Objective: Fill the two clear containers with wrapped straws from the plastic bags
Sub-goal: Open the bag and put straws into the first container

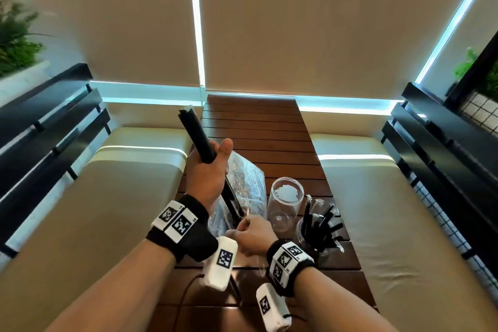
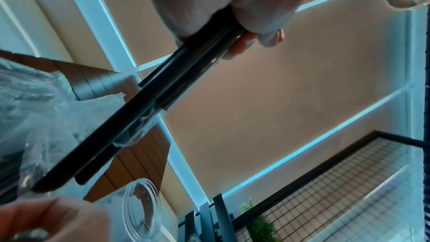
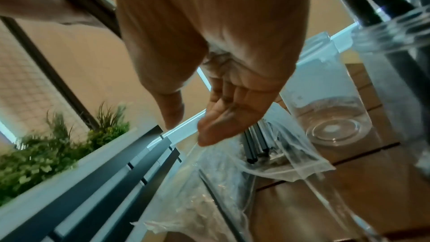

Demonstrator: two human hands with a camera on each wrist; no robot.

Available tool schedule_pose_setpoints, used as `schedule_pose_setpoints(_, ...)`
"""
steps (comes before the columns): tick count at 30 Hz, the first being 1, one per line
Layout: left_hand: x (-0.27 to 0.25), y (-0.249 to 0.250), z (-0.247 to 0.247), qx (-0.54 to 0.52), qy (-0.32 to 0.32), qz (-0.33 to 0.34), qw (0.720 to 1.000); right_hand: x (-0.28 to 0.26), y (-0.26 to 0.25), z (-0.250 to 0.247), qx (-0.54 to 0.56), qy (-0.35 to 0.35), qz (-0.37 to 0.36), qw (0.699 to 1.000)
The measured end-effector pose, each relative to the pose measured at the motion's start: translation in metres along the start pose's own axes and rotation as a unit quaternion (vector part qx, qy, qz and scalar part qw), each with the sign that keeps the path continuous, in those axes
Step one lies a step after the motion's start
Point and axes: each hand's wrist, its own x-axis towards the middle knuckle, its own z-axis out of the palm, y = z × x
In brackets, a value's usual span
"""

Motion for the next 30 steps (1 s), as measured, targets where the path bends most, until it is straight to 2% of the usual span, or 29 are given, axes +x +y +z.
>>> schedule_pose_setpoints(2, -0.003, 0.000, -0.002, 0.033, -0.025, 0.022, 0.999, 0.006, -0.008, 0.002, 0.022, -0.019, -0.001, 1.000)
schedule_pose_setpoints(7, -0.003, -0.004, -0.008, 0.082, -0.052, 0.042, 0.994, 0.022, -0.019, 0.004, -0.009, -0.054, -0.015, 0.998)
schedule_pose_setpoints(9, -0.002, -0.010, -0.014, 0.102, -0.075, 0.048, 0.991, 0.023, -0.019, 0.006, -0.006, -0.050, -0.021, 0.999)
schedule_pose_setpoints(15, -0.004, -0.048, -0.036, 0.183, -0.133, 0.017, 0.974, 0.025, -0.032, 0.010, 0.052, -0.056, -0.049, 0.996)
schedule_pose_setpoints(17, -0.002, -0.050, -0.041, 0.202, -0.117, 0.021, 0.972, 0.026, -0.025, 0.016, 0.006, -0.031, -0.050, 0.998)
schedule_pose_setpoints(19, 0.001, -0.049, -0.049, 0.202, -0.082, 0.027, 0.976, 0.024, -0.006, 0.029, -0.115, -0.010, -0.041, 0.992)
schedule_pose_setpoints(22, 0.007, -0.051, -0.064, 0.204, -0.042, 0.020, 0.978, 0.018, 0.028, 0.053, -0.240, -0.049, -0.011, 0.970)
schedule_pose_setpoints(25, 0.007, -0.063, -0.082, 0.216, -0.039, -0.015, 0.976, 0.014, 0.048, 0.072, -0.279, -0.076, 0.010, 0.957)
schedule_pose_setpoints(30, -0.002, -0.085, -0.105, 0.275, -0.037, -0.075, 0.958, 0.009, 0.066, 0.090, -0.276, -0.087, 0.034, 0.956)
